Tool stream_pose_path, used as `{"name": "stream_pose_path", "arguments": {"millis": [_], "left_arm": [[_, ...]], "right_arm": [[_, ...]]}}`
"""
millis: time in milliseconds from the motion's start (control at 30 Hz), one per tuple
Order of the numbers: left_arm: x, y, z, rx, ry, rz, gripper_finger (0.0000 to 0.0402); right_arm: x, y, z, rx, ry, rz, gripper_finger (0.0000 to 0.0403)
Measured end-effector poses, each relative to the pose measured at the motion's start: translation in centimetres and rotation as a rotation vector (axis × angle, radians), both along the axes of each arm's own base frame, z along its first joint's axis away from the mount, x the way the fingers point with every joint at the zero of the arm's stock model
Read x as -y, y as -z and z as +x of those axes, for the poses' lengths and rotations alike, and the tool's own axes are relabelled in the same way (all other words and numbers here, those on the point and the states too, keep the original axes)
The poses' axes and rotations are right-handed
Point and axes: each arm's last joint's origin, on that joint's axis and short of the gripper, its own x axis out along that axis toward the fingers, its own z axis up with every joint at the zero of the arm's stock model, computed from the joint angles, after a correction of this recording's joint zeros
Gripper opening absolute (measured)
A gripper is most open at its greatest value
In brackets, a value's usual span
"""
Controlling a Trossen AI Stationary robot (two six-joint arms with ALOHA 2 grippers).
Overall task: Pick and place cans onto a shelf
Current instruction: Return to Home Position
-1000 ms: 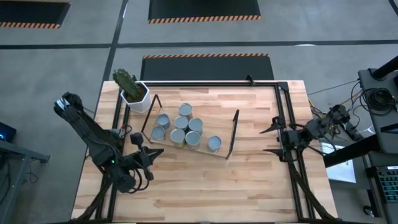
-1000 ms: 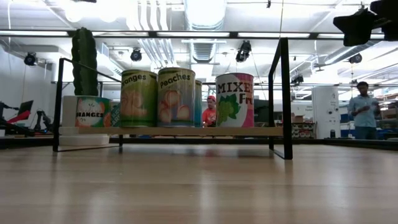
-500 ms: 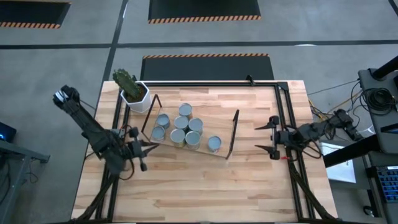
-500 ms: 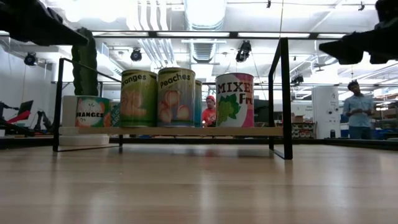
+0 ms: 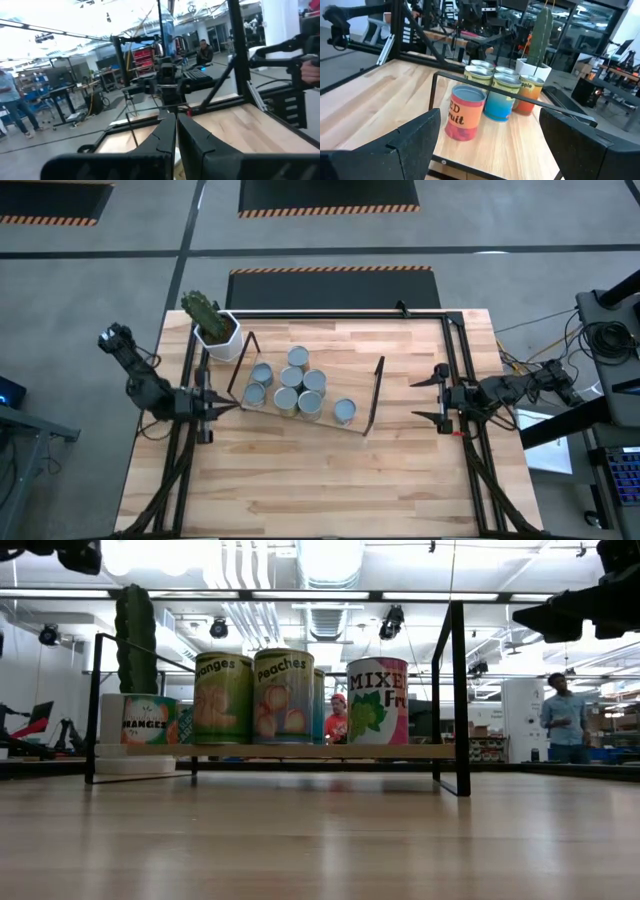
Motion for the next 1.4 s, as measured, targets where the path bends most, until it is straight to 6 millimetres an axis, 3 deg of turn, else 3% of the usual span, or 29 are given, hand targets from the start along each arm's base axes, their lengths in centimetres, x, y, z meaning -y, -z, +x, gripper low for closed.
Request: {"name": "stream_pose_path", "arguments": {"millis": [400, 833, 1167, 1400], "left_arm": [[-2.0, 0.1, -1.2, 0.043, -0.053, -0.022, 0.0], [-3.1, 1.7, -0.3, 0.073, -0.116, 0.022, 0.0], [-3.5, 2.2, 0.0, 0.045, -0.092, 0.02, 0.0], [-3.2, 3.9, 0.3, 0.003, -0.054, 0.016, 0.0]], "right_arm": [[0.0, -0.2, 0.0, 0.019, 0.0, -0.04, 0.0327], [0.1, -1.4, -0.3, 0.062, 0.004, -0.05, 0.0327], [0.1, -0.8, -0.1, 0.041, 0.004, -0.056, 0.0327], [0.0, 0.3, 0.1, 0.012, 0.007, -0.054, 0.0327]]}}
